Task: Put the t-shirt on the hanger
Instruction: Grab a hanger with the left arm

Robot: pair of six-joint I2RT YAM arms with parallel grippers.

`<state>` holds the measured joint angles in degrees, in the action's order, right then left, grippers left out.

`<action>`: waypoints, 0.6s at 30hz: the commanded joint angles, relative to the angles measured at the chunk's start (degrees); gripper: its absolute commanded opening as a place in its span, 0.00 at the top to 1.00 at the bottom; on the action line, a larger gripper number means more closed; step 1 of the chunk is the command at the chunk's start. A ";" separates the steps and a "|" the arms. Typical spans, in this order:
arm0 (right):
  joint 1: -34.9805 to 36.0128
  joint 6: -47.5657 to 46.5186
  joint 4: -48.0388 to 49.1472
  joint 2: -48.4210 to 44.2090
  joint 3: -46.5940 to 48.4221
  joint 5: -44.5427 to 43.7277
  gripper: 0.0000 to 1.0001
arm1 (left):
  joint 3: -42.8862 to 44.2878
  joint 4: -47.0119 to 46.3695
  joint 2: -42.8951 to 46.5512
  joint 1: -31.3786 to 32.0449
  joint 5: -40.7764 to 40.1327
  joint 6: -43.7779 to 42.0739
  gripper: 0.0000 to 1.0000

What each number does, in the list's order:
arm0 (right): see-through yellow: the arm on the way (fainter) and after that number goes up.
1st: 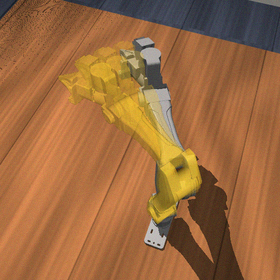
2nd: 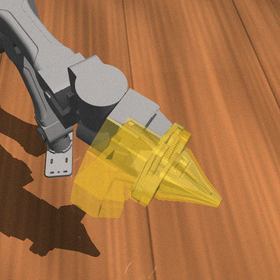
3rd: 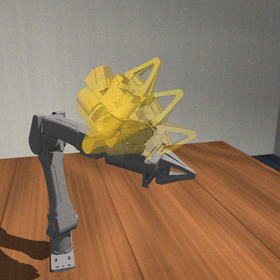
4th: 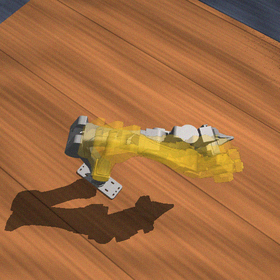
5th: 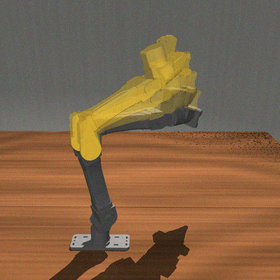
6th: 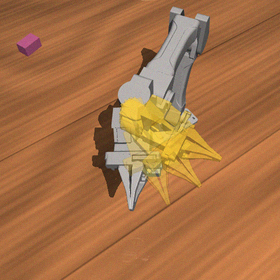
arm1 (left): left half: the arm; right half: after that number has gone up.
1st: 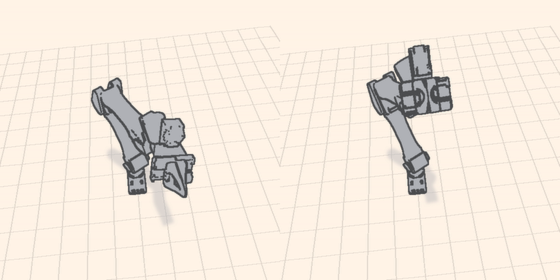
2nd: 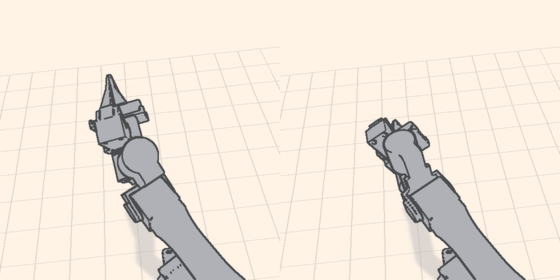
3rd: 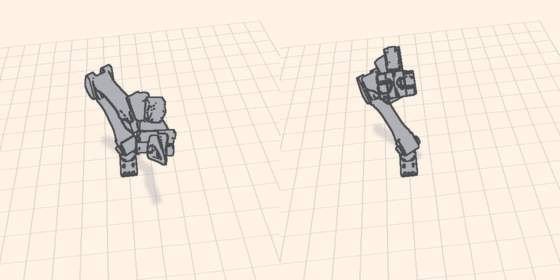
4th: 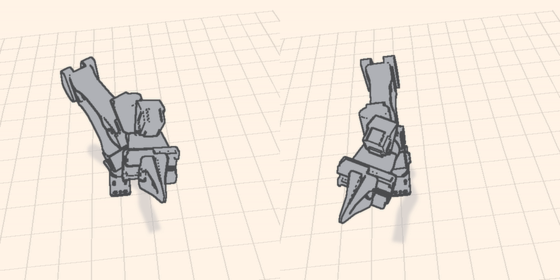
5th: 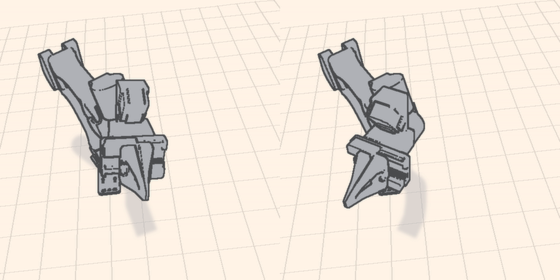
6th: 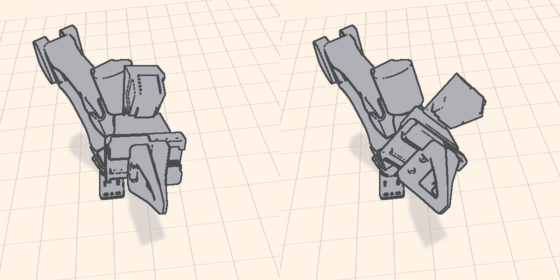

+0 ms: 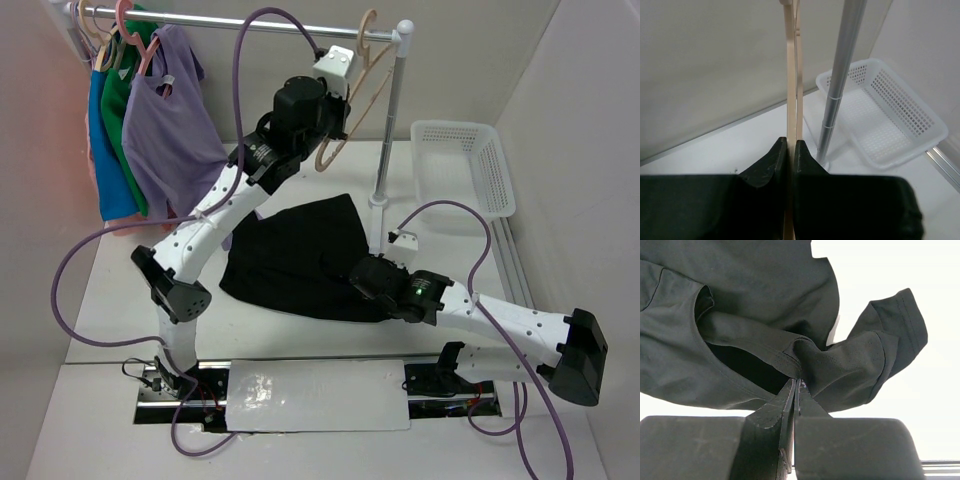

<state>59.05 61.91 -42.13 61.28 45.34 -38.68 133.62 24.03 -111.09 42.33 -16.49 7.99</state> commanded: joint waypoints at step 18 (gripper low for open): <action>0.02 -1.79 -2.08 -0.99 2.38 -2.72 1.00 | -24.71 -0.58 26.96 2.76 -7.06 1.67 1.00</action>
<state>59.02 61.34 -42.59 60.71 45.43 -38.81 111.53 23.31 -90.54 44.42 -22.04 9.21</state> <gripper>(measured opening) 0.008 0.156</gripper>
